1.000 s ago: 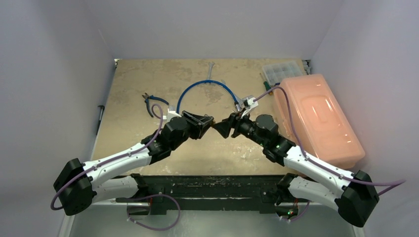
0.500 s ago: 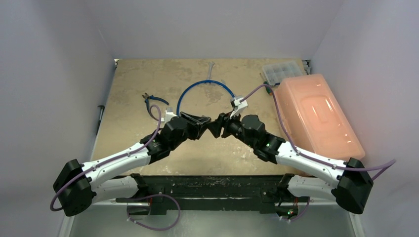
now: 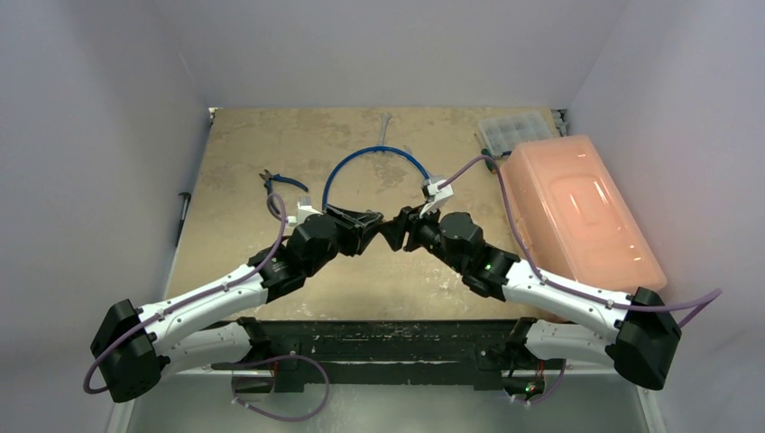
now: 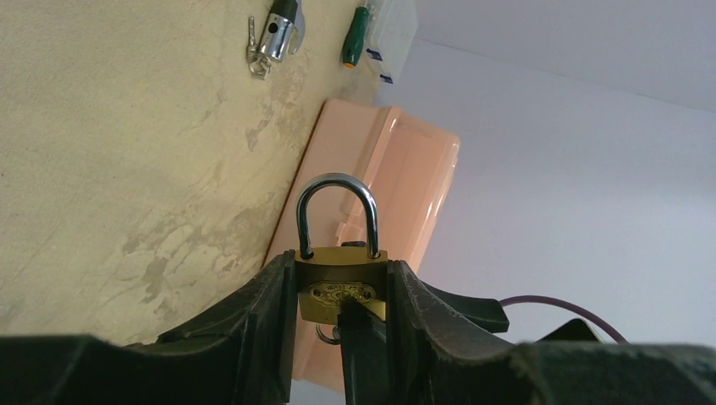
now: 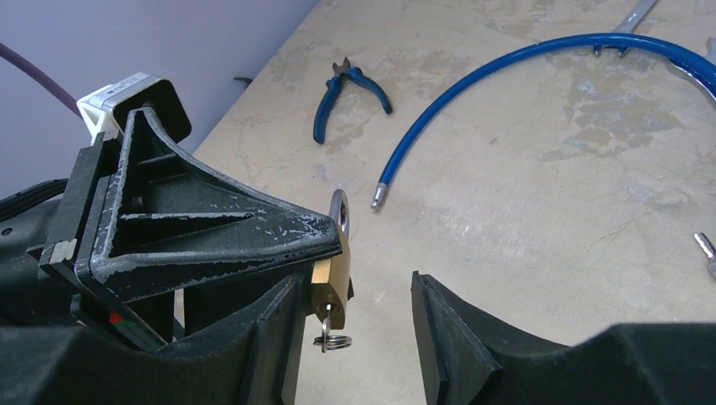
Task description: Unlock with the key
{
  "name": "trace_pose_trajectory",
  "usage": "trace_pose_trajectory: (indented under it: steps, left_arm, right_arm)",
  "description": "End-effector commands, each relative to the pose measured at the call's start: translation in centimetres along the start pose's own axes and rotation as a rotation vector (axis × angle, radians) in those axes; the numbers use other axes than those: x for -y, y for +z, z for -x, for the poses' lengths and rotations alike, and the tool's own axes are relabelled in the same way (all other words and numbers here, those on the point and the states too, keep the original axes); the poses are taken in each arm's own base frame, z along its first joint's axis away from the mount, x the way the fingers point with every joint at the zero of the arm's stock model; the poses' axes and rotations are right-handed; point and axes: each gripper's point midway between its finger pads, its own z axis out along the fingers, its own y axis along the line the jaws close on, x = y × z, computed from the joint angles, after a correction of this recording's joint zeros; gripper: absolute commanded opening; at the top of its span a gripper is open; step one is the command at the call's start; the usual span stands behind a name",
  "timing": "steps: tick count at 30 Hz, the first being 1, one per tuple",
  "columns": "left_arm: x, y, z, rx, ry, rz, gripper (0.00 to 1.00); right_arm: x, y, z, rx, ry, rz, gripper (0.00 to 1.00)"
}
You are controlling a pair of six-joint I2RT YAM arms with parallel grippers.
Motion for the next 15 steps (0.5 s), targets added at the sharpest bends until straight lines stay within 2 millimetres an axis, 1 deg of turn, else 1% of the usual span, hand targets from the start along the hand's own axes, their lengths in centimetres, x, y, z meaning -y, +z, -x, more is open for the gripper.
trace_pose_trajectory:
  steps: [1,6,12,15]
  left_arm:
    - [3.93,-0.97,-0.78,-0.032,-0.053,-0.102,0.00]
    - [4.00,-0.88,-0.93,-0.039,-0.057,-0.103,0.00]
    - [4.09,-0.79,-1.20,-0.050,-0.056,-0.106,0.00]
    - [4.00,-0.68,-1.23,-0.051,-0.055,-0.105,0.00]
  right_arm:
    - [-0.31,-0.01,1.73,0.080,-0.006,0.009,0.54]
    - [-0.58,0.42,1.95,0.087,-0.011,0.005,0.52]
    - [-0.19,0.67,2.00,0.101,-0.003,-0.026,0.43]
    - [-0.23,0.82,1.88,0.100,-0.001,-0.025,0.41]
